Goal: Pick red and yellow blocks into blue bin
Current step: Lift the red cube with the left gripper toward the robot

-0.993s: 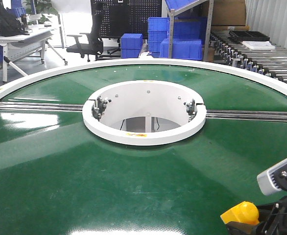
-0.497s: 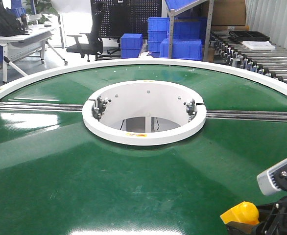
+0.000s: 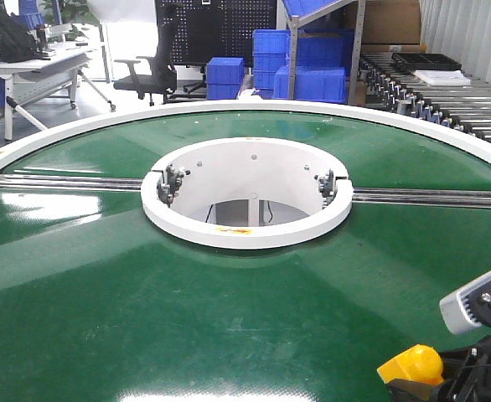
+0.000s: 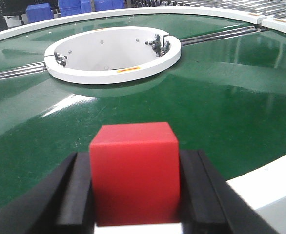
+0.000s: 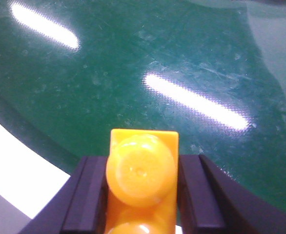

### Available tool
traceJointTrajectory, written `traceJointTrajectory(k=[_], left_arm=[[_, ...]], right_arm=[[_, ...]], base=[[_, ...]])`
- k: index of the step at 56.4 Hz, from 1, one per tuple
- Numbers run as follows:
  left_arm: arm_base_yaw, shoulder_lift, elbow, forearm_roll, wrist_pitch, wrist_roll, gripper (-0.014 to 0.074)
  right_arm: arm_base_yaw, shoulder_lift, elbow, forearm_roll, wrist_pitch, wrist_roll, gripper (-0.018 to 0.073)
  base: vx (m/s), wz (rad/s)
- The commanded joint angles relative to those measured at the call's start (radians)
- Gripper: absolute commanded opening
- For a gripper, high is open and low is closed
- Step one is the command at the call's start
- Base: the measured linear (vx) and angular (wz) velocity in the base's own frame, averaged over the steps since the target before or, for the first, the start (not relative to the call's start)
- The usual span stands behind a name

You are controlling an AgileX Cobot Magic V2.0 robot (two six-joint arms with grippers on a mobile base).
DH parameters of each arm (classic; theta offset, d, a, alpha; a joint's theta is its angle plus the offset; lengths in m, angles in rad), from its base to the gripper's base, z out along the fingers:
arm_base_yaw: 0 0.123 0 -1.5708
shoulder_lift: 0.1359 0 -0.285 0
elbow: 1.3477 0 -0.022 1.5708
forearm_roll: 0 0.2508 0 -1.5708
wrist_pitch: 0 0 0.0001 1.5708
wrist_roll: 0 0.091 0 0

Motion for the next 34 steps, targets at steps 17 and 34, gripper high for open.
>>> traceJointTrajectory(k=[17, 34], left_arm=[[-0.008, 0.022, -0.023, -0.005, -0.089, -0.010, 0.0286], [-0.008, 0.022, -0.023, -0.005, -0.089, -0.010, 0.0286]], right_arm=[[-0.001, -0.017, -0.027, 0.016, -0.060, -0.012, 0.0256], [-0.001, -0.017, -0.027, 0.016, -0.060, -0.012, 0.0256]], base=[[0.00, 0.00], [0.00, 0.00]])
